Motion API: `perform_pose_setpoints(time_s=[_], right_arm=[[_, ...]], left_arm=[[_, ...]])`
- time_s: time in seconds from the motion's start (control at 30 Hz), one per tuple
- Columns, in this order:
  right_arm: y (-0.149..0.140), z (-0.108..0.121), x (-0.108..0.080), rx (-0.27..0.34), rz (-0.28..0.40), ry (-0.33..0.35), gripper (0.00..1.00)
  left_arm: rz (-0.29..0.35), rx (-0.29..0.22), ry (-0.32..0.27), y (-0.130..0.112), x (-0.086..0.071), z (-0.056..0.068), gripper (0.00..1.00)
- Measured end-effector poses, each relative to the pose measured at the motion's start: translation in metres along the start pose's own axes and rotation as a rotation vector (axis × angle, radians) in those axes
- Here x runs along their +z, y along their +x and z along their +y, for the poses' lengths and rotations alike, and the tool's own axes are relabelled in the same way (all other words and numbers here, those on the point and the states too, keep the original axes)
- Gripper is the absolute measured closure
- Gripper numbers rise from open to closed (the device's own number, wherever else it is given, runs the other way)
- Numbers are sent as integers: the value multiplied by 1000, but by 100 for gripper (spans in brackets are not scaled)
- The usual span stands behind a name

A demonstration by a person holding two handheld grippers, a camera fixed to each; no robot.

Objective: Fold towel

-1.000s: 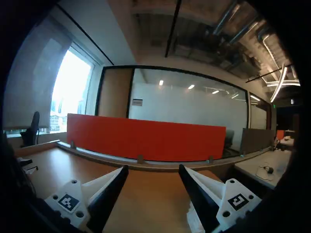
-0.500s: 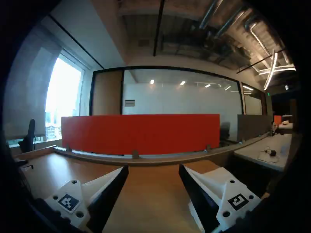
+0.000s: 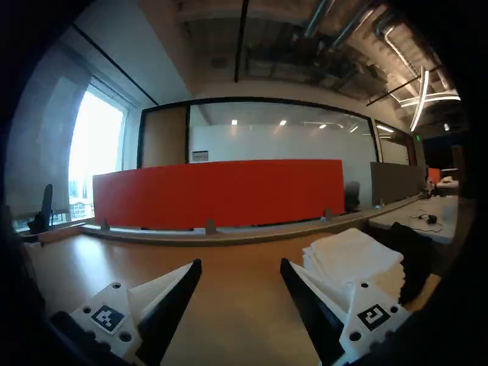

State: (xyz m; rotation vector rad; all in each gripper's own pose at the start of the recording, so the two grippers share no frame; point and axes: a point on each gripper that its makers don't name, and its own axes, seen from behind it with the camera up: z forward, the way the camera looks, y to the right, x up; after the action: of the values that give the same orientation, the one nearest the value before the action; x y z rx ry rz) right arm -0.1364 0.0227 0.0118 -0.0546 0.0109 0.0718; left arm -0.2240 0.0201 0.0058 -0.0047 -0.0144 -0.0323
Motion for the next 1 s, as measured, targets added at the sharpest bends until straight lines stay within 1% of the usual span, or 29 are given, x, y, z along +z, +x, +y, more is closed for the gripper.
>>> perform_pose_setpoints(time_s=[0.2, 0.3, 0.6, 1.0], right_arm=[[-21, -1, 3, -29, -21, 12, 0], [-28, -4, 4, -34, -33, 21, 0], [-38, -8, 3, -18, -42, 35, 0], [-36, -15, 0, -41, -25, 55, 0]], left_arm=[[0, -1, 0, 0, 0, 0, 4], [0, -1, 0, 0, 0, 1, 4], [0, -1, 0, -1, 0, 0, 4], [0, -1, 0, -1, 0, 1, 4]])
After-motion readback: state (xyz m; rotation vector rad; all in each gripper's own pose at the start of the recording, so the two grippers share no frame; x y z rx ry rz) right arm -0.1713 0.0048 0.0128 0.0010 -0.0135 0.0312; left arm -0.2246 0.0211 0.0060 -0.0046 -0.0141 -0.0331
